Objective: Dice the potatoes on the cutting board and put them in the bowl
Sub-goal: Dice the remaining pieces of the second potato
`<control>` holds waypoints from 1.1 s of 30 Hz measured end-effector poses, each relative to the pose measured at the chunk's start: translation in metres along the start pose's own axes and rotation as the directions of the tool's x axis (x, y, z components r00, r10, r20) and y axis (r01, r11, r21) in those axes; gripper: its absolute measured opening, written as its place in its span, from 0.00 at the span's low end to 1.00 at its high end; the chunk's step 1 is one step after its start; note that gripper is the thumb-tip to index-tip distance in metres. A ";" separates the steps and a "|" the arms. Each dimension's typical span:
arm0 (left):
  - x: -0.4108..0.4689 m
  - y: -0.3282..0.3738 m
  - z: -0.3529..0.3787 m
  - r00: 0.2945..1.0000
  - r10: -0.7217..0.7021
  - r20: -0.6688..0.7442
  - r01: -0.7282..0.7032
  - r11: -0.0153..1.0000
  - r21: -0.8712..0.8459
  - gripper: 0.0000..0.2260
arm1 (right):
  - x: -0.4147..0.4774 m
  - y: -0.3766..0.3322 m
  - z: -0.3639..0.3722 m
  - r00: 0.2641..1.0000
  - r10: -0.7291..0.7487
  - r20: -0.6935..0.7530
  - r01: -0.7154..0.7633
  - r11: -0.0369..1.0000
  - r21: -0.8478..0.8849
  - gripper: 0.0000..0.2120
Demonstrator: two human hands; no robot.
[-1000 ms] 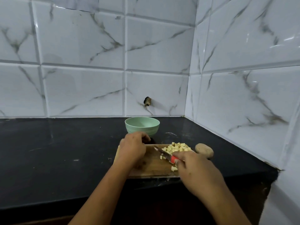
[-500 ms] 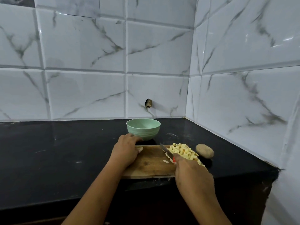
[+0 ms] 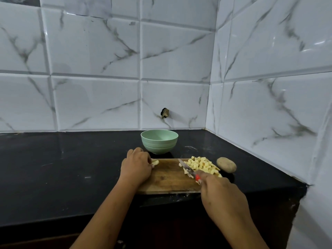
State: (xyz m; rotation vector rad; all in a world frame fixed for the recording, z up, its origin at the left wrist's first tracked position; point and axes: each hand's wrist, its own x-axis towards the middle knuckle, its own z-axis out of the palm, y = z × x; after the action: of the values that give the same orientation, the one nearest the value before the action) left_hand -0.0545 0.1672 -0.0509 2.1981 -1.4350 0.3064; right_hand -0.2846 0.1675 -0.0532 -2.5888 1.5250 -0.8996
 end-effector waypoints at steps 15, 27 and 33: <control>-0.006 -0.002 0.000 0.998 -0.040 0.044 0.036 0.995 0.095 0.15 | -0.007 -0.004 0.002 1.000 0.004 0.020 -0.006 0.996 0.088 0.18; -0.010 -0.001 -0.013 0.946 -0.028 0.322 0.071 0.990 -0.124 0.04 | -0.006 0.003 0.000 0.996 0.017 0.084 -0.028 0.990 0.136 0.18; -0.019 0.002 -0.017 0.951 -0.009 0.308 0.078 0.974 -0.212 0.07 | 0.002 0.007 -0.004 0.998 0.050 0.041 -0.054 0.993 0.107 0.17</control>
State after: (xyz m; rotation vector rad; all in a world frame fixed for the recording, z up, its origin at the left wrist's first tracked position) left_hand -0.0626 0.1905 -0.0445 2.1540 -1.4933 -0.2127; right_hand -0.2915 0.1632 -0.0505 -2.4657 1.4829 -0.8957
